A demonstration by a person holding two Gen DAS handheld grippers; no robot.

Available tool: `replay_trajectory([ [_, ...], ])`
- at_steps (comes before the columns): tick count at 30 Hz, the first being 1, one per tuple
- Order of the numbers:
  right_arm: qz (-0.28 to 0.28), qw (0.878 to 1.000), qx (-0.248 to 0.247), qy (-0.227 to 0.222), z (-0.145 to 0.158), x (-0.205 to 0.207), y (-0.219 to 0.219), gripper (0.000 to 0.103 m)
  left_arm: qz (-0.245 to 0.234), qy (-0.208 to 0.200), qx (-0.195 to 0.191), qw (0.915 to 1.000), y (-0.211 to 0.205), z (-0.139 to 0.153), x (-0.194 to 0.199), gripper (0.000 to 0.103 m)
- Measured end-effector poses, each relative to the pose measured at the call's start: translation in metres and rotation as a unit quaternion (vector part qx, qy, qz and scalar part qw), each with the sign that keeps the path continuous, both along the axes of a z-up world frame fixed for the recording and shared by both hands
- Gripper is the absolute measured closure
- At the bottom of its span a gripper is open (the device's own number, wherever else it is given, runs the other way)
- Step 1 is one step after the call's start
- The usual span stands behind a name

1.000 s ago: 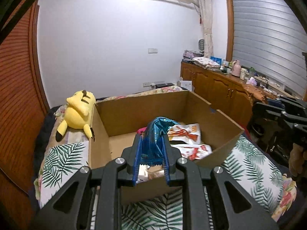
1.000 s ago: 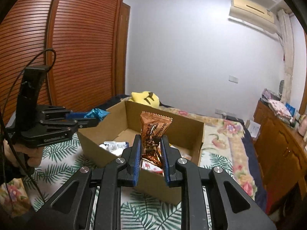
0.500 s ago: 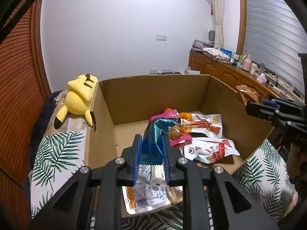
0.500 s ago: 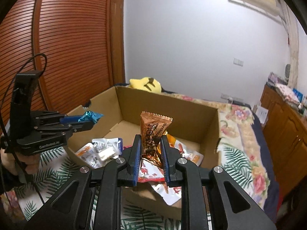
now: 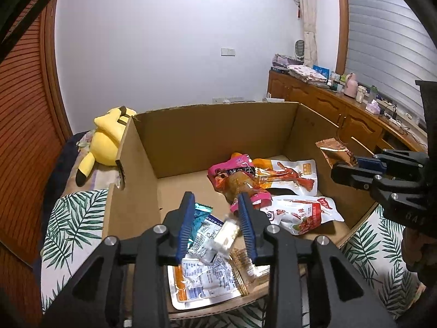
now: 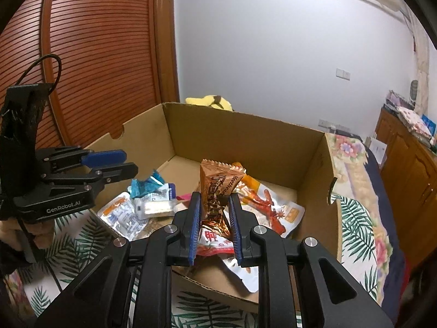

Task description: Organize snacks

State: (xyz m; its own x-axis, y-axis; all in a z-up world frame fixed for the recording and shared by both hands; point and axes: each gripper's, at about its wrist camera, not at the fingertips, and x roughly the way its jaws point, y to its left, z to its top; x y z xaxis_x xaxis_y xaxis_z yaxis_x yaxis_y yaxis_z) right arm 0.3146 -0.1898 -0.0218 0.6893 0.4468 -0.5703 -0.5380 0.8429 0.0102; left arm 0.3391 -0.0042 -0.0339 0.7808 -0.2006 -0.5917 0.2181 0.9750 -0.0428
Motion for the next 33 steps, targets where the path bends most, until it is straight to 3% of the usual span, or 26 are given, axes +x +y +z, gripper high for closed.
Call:
replay_trajectory([
  [5,-0.004,1.0,0.006,0.002,-0.002,0.002,-0.001,0.082,0.002,-0.003,0.0,1.0,-0.002,0.0,0.001,0.066],
  [8,-0.012,1.0,0.008,0.0,-0.002,0.001,-0.003,0.072,0.006,-0.002,0.001,1.0,-0.002,0.0,0.001,0.066],
  [10,-0.014,1.0,0.013,-0.001,-0.001,0.0,-0.005,0.071,0.007,-0.003,0.003,1.0,-0.003,0.001,0.001,0.066],
  [13,-0.018,1.0,0.018,-0.007,0.003,-0.005,-0.007,0.07,0.014,-0.007,0.016,0.9998,-0.003,0.002,-0.002,0.062],
  [15,-0.02,1.0,0.022,-0.009,0.006,-0.01,-0.009,0.07,0.017,-0.014,0.021,0.9995,-0.003,0.005,-0.007,0.054],
  [17,-0.024,0.999,0.027,-0.012,0.01,-0.017,-0.011,0.069,0.016,-0.018,0.018,0.9995,-0.004,0.011,-0.014,0.054],
  [22,-0.037,0.998,0.035,-0.026,0.025,-0.043,-0.021,0.06,0.015,-0.034,0.031,0.9988,-0.01,0.029,-0.04,0.052],
  [24,-0.046,0.998,0.038,-0.033,0.031,-0.057,-0.025,0.049,0.017,-0.042,0.03,0.9985,-0.012,0.039,-0.055,0.05],
  [25,-0.051,0.997,0.038,-0.036,0.034,-0.063,-0.026,0.043,0.017,-0.046,0.03,0.9984,-0.013,0.044,-0.062,0.048],
  [27,-0.061,0.996,0.038,-0.046,0.041,-0.078,-0.03,0.029,0.017,-0.058,0.029,0.9978,-0.015,0.055,-0.079,0.027],
  [30,-0.071,0.995,0.041,-0.058,0.051,-0.097,-0.036,0.012,0.019,-0.086,0.032,0.9956,-0.018,0.071,-0.105,0.012],
  [33,-0.079,0.993,0.039,-0.072,0.06,-0.115,-0.041,0.01,0.022,-0.098,0.031,0.9944,-0.02,0.086,-0.126,0.003],
])
